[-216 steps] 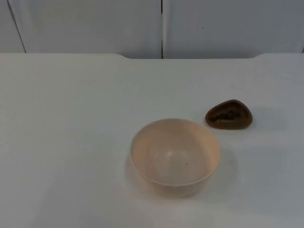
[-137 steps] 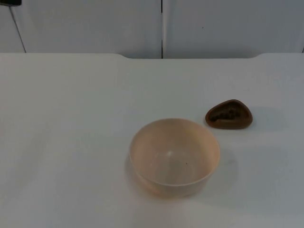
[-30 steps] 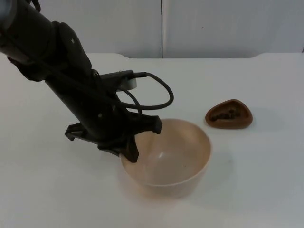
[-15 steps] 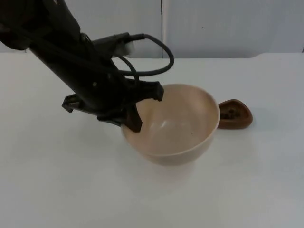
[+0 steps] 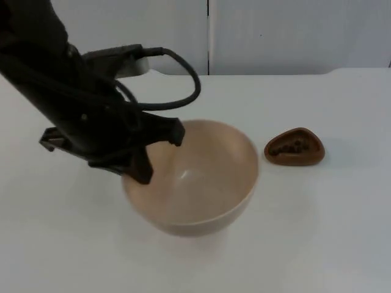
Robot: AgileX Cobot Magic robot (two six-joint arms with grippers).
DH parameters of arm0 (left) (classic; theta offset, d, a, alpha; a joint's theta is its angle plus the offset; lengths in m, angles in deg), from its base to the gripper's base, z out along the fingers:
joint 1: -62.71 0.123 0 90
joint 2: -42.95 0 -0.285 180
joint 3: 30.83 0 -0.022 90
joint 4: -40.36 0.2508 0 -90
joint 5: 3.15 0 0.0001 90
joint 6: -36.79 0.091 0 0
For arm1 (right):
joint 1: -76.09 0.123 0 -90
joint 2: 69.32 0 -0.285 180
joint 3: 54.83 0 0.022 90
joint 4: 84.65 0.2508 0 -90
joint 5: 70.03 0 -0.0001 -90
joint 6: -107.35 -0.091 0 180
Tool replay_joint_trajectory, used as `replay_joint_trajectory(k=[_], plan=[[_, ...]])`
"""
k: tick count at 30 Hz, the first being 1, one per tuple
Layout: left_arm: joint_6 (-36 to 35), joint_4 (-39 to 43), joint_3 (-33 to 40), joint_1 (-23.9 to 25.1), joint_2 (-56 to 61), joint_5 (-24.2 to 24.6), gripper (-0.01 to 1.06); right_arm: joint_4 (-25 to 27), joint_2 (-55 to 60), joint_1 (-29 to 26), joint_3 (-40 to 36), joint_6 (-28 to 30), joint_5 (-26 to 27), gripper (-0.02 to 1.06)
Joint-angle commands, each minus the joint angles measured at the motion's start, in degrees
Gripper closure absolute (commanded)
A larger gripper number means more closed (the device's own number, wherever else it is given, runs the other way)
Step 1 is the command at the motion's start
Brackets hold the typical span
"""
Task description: Pick up the bowl with the left hand and pour the coffee beans from the cup into the bowl with the right hand.
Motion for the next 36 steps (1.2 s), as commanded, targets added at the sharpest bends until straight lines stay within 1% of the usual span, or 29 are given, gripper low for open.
replay_joint_trajectory(k=[1,8,11,19,29,36], plan=[[-5.5,7.0,0.8,0.2,3.2,0.9,1.05,0.0,-0.3,-0.2,0.0,0.2,0.2,-0.01],[-6.6,10.2,3.2,0.2,7.1,1.8,1.05,0.0,-0.3,-0.2,0.0,0.2,0.2,-0.01],[-6.6,12.1,5.7,0.2,8.0,1.9,1.05,0.0,-0.3,-0.2,0.0,0.2,0.2,-0.01],[-6.9,16.1,6.4,0.2,8.0,1.9,1.05,0.0,-0.3,-0.2,0.0,0.2,0.2,-0.01],[-9.2,14.7,6.4,0.2,8.0,2.0,1.05,0.0,-0.3,-0.2,0.0,0.2,0.3,-0.01],[-8.7,11.1,6.4,0.2,8.0,2.0,1.05,0.0,-0.3,-0.2,0.0,0.2,0.3,-0.01]])
